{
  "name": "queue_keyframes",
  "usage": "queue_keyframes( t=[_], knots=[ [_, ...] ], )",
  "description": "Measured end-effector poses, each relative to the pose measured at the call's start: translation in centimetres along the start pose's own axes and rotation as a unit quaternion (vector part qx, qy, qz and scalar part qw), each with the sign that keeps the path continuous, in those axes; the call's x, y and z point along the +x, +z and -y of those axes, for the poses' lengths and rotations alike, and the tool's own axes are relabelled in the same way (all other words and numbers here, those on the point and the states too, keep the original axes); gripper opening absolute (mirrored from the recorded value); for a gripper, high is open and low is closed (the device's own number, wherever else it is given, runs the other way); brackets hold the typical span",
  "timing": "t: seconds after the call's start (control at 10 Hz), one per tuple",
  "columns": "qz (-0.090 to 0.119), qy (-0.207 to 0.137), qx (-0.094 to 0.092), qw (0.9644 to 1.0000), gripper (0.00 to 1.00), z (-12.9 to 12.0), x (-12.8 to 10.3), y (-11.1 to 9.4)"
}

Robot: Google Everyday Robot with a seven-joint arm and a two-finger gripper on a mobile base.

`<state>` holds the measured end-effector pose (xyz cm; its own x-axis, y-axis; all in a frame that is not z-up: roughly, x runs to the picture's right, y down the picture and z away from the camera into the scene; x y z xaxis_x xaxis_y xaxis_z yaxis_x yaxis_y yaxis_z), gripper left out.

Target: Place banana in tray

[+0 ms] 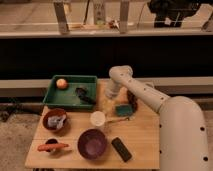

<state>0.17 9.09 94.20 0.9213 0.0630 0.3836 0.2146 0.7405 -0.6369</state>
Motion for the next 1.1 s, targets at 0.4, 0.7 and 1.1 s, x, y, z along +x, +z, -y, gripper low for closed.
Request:
queue_keyframes(
  t=[0.4, 0.7, 1.1],
  knots=[
    [0.004, 0.028, -0.015, 0.9995, 0.28, 1.01, 0.87, 1.11],
    [0.002, 0.025, -0.02, 0.9995, 0.02, 0.74, 0.67, 0.75],
    [0.0, 0.025, -0.021, 0.9995, 0.0, 0.61, 0.9, 0.61]
  ],
)
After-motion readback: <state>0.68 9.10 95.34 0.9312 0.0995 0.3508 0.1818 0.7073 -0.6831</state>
